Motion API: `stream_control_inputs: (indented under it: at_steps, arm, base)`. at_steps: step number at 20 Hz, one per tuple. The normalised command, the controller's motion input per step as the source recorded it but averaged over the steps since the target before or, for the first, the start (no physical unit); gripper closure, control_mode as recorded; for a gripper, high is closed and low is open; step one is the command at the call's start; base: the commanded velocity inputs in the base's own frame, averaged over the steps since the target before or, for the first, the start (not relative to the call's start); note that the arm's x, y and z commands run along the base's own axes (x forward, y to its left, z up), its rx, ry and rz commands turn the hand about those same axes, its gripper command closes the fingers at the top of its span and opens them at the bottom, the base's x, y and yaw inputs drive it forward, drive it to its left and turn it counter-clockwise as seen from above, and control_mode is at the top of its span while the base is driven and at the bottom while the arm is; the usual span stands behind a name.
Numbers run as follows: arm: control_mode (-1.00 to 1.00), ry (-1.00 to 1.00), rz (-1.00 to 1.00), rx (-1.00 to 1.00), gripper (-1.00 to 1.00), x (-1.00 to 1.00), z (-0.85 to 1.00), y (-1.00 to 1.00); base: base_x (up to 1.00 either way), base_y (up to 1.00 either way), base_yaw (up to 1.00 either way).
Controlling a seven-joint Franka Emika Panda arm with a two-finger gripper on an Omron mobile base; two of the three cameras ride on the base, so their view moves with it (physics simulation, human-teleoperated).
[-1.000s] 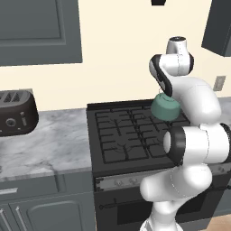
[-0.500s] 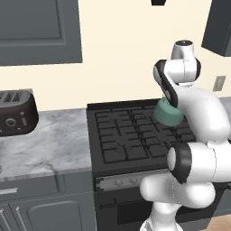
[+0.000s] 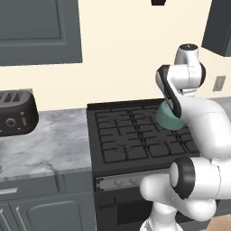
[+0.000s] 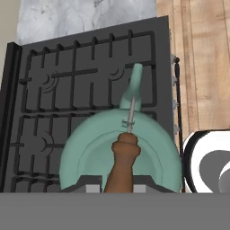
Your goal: The kettle is done boiling. Turn off the stove, then wait for 300 timesteps before moving the kettle to the dining table.
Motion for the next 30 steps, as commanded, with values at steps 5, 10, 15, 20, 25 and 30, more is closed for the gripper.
stream_control_inputs:
  at_steps: [5, 10, 15, 20, 25, 30]
  arm:
    - [-1.0, 0.0, 0.0, 0.0, 1.0, 0.0, 0.0, 0.0]
    - [-1.0, -0.05, 0.0, 0.0, 1.0, -0.11, 0.0, 0.0]
    - [1.0, -0.04, -0.01, 0.0, 1.0, -0.08, 0.0, 0.0]
    - [1.0, 0.0, 0.0, 0.0, 1.0, 0.0, 0.0, 0.0]
    - [1.0, 0.0, 0.0, 0.0, 1.0, 0.0, 0.0, 0.0]
    - [1.0, 0.0, 0.0, 0.0, 1.0, 0.0, 0.0, 0.0]
  base:
    - [0.0, 0.0, 0.0]
    - [0.0, 0.0, 0.0]
    - [-0.39, 0.0, -0.06]
    - [-0.39, 0.0, -0.16]
    - [-0.25, 0.0, -0.27]
    - [-0.2, 0.0, -0.38]
